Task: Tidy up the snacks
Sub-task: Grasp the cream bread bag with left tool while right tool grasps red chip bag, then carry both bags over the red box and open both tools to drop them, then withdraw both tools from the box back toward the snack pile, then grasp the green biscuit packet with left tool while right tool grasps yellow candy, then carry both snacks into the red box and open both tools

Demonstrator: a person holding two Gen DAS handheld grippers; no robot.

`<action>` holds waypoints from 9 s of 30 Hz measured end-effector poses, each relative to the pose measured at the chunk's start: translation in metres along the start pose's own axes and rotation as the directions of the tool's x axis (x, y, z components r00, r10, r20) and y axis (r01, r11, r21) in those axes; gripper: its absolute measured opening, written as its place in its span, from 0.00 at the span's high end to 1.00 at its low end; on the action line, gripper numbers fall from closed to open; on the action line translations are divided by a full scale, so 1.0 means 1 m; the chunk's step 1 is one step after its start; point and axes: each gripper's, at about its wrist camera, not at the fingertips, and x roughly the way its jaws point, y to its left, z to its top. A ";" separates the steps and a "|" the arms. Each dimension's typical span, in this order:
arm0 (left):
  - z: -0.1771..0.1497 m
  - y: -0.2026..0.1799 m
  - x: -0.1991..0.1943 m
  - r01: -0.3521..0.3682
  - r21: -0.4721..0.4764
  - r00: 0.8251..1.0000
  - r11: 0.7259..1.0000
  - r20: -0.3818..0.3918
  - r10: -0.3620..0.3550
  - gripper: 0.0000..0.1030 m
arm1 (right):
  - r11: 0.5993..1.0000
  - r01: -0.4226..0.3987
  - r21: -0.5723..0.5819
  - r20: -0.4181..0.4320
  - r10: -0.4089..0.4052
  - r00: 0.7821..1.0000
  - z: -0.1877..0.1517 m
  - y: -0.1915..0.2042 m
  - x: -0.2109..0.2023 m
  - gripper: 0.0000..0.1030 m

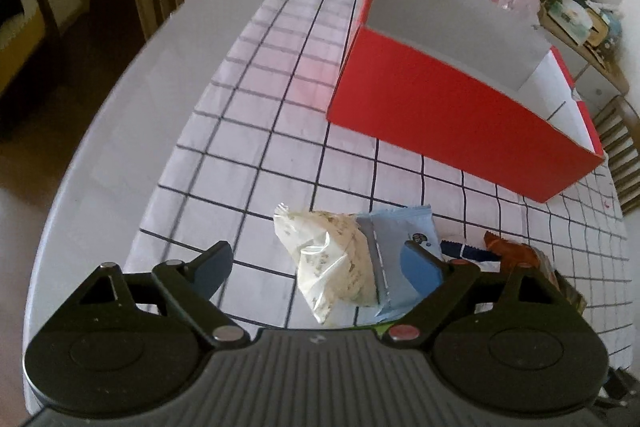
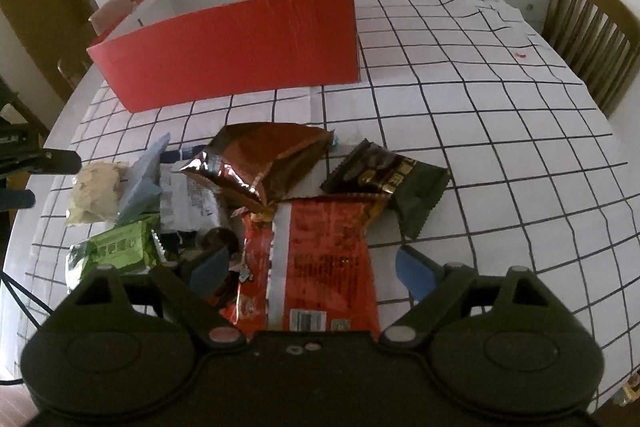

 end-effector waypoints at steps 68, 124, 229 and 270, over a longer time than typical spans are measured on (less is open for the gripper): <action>0.039 -0.048 -0.104 0.188 0.201 0.968 0.961 0.126 -0.216 0.70 | 0.989 -0.106 -0.102 0.268 0.130 0.955 0.097 0.023 -0.115 0.40; 0.163 -0.110 0.091 0.047 0.278 0.995 0.959 -0.103 -0.019 0.55 | 0.954 -0.113 -0.276 -0.035 0.107 0.994 0.233 0.051 0.106 0.38; -0.069 -0.041 0.021 0.208 0.727 0.977 0.654 -0.188 -0.102 0.49 | 0.983 0.003 -0.184 -0.154 -0.032 0.988 -0.046 0.031 -0.010 0.43; -0.061 -0.015 -0.057 0.215 0.348 0.977 0.912 -0.070 -0.203 0.60 | 0.992 -0.043 -0.120 0.038 0.048 0.998 -0.004 0.027 -0.073 0.65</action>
